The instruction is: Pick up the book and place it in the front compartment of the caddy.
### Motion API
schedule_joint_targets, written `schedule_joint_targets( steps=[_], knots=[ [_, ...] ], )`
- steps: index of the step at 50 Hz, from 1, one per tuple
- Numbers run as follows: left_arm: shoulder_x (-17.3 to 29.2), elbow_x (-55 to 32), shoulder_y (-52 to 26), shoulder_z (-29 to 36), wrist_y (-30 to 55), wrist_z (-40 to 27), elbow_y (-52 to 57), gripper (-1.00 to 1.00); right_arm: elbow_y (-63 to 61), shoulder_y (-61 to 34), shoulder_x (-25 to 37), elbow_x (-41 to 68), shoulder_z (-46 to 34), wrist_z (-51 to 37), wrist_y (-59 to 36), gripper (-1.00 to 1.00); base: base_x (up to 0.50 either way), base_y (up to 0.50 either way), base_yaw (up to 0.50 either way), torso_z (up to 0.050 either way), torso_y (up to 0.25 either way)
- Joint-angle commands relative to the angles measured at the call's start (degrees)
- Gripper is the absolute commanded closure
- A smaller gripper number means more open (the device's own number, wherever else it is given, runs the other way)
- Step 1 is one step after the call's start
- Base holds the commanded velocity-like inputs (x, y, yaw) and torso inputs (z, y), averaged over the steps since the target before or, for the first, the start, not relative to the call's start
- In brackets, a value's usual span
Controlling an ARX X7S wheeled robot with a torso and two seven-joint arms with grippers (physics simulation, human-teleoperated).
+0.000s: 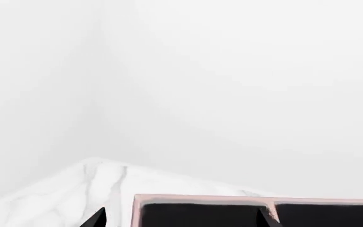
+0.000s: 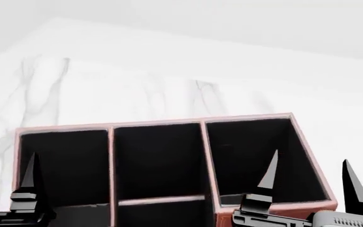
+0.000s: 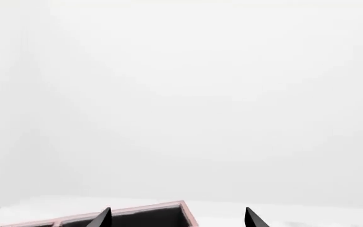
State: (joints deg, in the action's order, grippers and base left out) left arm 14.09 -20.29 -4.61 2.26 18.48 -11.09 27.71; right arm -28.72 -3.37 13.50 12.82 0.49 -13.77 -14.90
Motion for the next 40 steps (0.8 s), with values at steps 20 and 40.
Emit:
schedule_joint_targets(
  steps=[20,40],
  knots=[
    [7.2,-9.5,-1.8,0.9,9.1,6.7,2.5,-1.0,3.0,-2.0,2.1,3.3,1.0,-0.1,-3.4,-1.0,0.0,0.01,0.17,0.0,0.0],
    [20.7,-46.9,-10.7,1.7,42.0,12.6,12.4,-1.0,4.0,-1.9,3.1,1.7,3.4,-2.6,-2.0,-1.0,0.0,0.0,0.0,0.0,0.0]
  ],
)
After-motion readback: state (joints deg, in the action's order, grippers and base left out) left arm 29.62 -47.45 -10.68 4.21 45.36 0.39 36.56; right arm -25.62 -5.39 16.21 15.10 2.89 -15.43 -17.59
